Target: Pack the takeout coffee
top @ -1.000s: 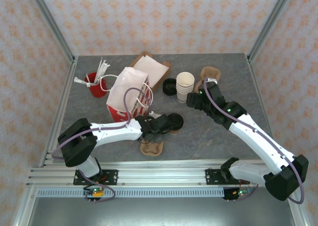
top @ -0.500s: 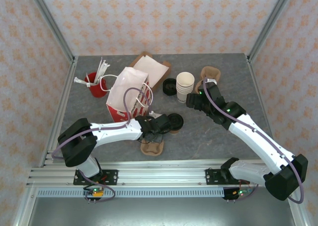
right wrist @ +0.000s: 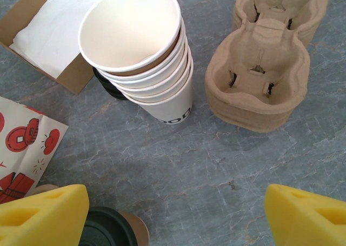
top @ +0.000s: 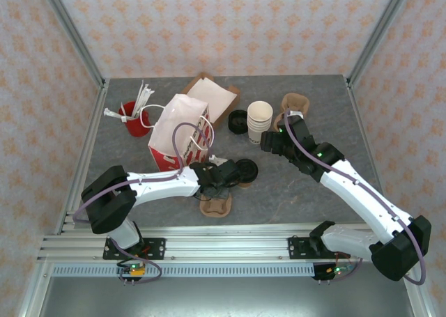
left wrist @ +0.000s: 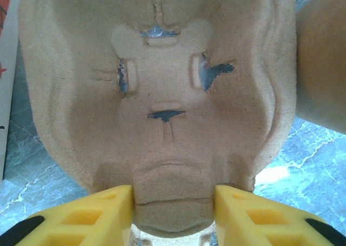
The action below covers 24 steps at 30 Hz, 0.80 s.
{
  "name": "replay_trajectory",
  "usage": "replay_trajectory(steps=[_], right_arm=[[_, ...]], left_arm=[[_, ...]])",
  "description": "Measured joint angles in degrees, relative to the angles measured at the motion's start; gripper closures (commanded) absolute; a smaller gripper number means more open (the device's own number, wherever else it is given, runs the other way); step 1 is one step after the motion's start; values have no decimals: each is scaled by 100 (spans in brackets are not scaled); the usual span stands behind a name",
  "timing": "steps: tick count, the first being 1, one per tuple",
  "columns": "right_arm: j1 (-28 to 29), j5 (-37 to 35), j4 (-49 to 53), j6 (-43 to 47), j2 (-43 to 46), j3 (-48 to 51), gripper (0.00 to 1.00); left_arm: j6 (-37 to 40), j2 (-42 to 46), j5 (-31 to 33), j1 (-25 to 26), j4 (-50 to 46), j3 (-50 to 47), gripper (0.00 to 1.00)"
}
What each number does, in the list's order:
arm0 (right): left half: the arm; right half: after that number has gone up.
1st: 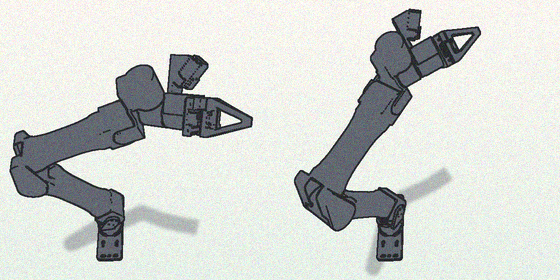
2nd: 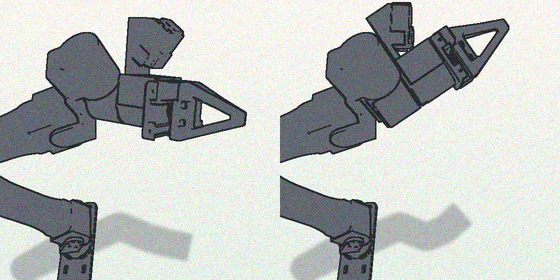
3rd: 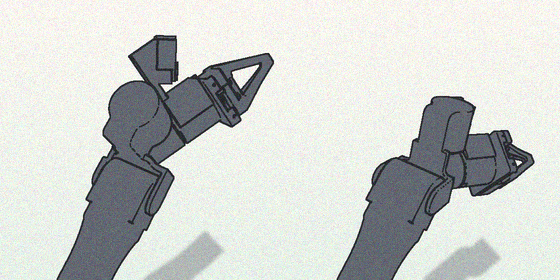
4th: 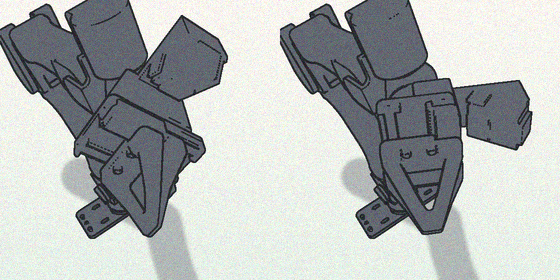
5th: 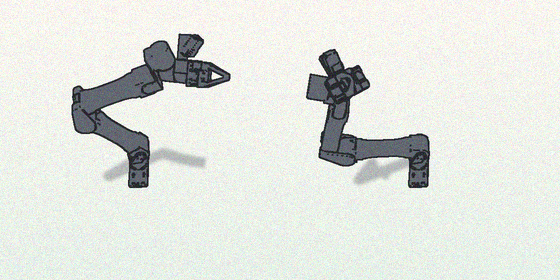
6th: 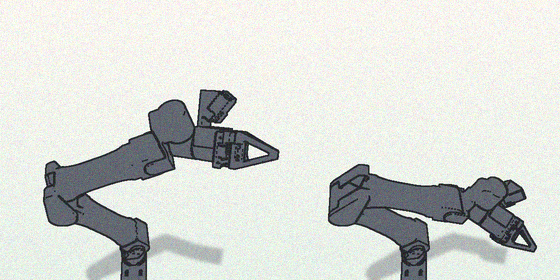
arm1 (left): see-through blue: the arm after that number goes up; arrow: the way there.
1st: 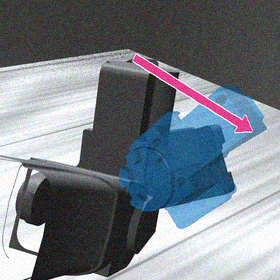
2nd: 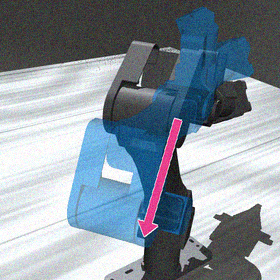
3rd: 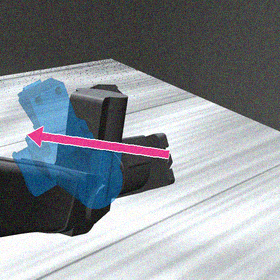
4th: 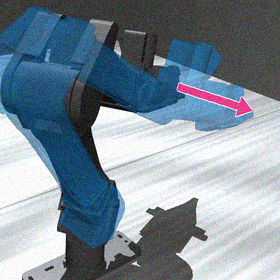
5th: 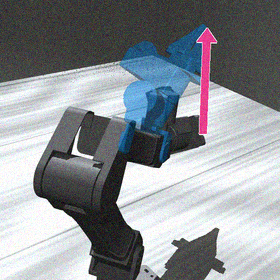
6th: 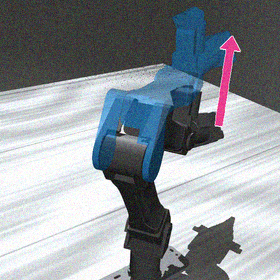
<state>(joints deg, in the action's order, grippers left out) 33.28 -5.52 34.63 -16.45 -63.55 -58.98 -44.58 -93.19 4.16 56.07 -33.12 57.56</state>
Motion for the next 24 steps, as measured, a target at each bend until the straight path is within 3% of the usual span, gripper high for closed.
replay_trajectory(steps=[12, 24], right_arm=[[0, 26, -20, -2, -31, 50, 15], [0, 66, -20, -2, -129, 50, 15]], left_arm=[[13, 92, 105, 2, -74, 0, 65], [446, 444, 96, 2, -435, 0, 61]])
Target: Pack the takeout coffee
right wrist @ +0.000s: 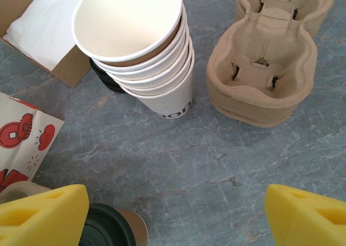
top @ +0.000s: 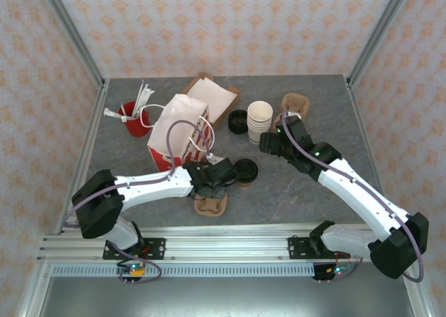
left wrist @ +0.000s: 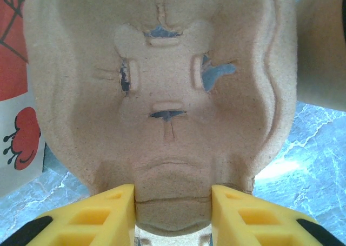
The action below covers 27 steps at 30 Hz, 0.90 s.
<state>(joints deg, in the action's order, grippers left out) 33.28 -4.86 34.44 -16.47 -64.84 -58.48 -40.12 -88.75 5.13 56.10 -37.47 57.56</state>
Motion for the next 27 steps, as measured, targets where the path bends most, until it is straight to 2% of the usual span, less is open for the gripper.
replay_trajectory(steps=[10, 17, 27], right_arm=[[0, 28, 0, -20, -44, 0, 15], [0, 44, 0, -22, -85, 0, 15], [0, 114, 0, -39, -131, 0, 15]], left_arm=[[299, -122, -125, -2, -201, 0, 58], [245, -164, -190, -33, -181, -59, 50], [129, -225, -304, -87, -144, -68, 48]])
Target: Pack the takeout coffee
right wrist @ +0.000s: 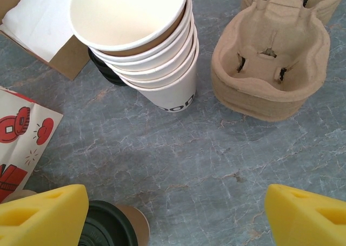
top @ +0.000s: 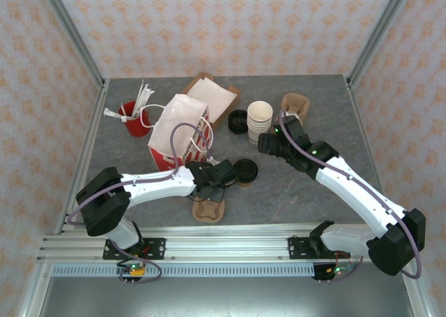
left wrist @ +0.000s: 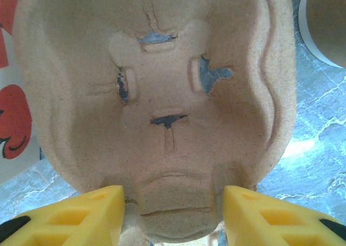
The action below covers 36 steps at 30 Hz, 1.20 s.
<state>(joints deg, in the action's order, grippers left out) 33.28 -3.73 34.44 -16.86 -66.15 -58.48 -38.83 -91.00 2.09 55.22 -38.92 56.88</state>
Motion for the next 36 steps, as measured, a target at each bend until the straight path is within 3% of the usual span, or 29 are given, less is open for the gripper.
replay_trajectory(steps=[36], right_arm=[[0, 74, -48, -2, -2, 44, 15]], left_arm=[[-640, -11, -9, -9, 240, -120, 58]])
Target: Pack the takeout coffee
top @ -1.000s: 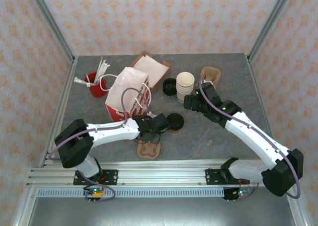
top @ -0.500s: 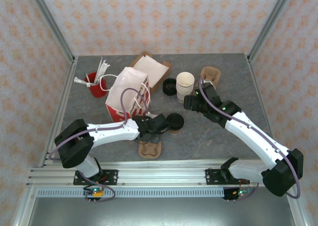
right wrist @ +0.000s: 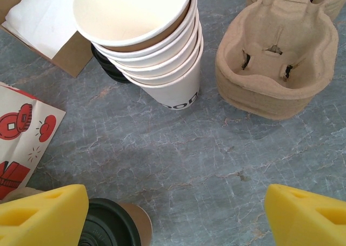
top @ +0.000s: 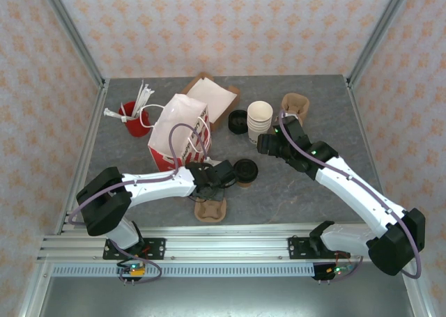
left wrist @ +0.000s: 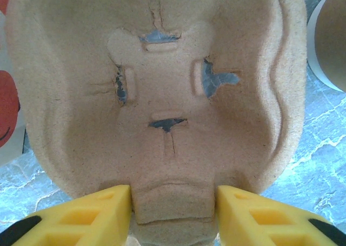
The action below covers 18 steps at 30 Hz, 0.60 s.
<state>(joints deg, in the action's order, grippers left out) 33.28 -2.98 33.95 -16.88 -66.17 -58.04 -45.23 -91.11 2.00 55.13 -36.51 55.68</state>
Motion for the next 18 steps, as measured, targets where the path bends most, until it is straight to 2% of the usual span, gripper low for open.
replay_trajectory(steps=[10, 18], right_arm=[[0, 0, 0, 0, 0, 0, 15], [0, 0, 0, 0, 0, 0, 15]], left_arm=[[-37, 96, 61, 74, -13, 0, 64], [136, 531, 151, 76, -212, 20, 67]])
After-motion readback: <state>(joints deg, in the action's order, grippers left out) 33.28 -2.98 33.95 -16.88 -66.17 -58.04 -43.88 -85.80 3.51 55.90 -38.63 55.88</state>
